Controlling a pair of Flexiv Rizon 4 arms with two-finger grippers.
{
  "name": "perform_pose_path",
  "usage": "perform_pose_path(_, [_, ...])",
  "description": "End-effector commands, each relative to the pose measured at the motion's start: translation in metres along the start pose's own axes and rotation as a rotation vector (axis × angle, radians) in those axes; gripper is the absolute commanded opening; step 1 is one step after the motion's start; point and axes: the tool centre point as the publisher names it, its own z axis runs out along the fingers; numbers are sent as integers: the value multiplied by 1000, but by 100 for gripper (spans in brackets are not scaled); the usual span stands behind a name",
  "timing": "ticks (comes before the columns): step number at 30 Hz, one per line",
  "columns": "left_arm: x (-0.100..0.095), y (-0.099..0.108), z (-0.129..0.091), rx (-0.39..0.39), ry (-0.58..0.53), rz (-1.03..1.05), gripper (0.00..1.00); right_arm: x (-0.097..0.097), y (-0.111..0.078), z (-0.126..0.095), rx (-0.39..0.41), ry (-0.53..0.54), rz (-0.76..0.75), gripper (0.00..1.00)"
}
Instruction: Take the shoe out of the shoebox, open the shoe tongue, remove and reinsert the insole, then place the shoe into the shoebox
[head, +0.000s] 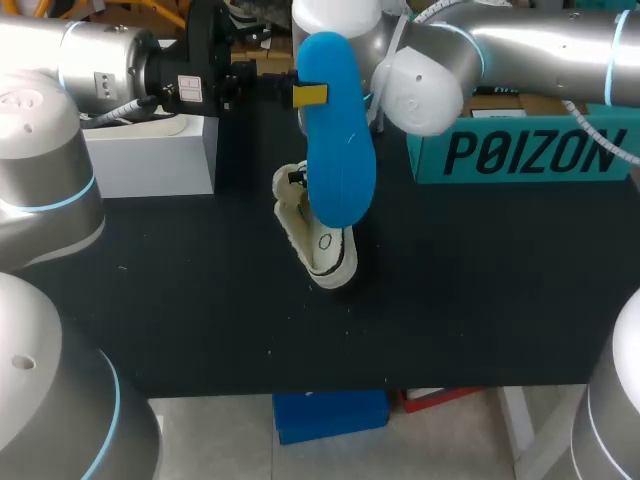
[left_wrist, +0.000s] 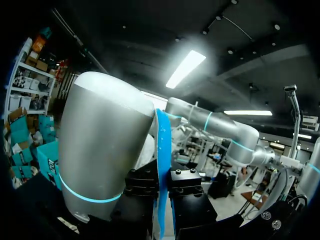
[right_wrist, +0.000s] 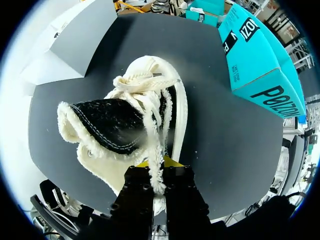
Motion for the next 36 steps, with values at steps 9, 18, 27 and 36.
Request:
perform_pose_path(9, [0, 1, 1, 1, -4, 2, 0, 4, 0, 21, 22, 23, 59, 0])
perform_pose_path(18, [0, 1, 1, 1, -4, 2, 0, -3, -9, 37, 37, 30, 83, 0])
perform_pose_path(27, [0, 1, 1, 1, -4, 2, 0, -16, -13, 41, 37, 71, 130, 100])
perform_pose_path(36, [0, 1, 1, 1, -4, 2, 0, -43, -15, 11, -7, 293, 249, 100])
